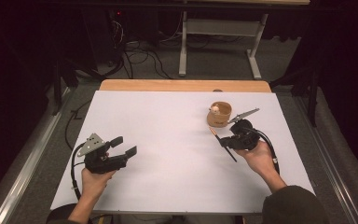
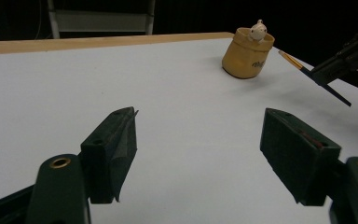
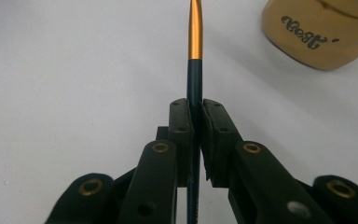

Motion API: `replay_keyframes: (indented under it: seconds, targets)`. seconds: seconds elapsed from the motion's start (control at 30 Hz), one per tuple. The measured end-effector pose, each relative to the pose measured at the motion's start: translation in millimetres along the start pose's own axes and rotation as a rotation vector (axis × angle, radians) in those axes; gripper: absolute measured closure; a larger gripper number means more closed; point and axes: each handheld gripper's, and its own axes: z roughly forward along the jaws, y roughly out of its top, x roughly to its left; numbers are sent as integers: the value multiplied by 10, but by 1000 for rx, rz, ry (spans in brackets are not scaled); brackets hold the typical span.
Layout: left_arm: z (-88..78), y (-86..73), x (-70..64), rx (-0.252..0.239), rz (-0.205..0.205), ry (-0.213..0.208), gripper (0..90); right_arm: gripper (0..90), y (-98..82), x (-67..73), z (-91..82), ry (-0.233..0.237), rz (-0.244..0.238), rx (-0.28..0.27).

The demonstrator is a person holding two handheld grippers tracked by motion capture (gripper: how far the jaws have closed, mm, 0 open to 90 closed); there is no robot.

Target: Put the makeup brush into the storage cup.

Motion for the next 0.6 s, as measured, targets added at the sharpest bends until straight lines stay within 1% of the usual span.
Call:
replay_keyframes:
  seconds: [0.23,0.4,0.53,0.6]
  targets:
    - [-2,0,0,-1,0,1,277,854,7,-5,-31,2,-4,-26]
    - [-1,0,0,-1,0,1,277,854,19,-12,-54,5,6,-46]
    - [-1,0,0,1,2,2,277,854,25,-18,-72,3,3,-63]
    - [0,0,-1,2,3,1,277,853,26,-15,-81,4,8,-78]
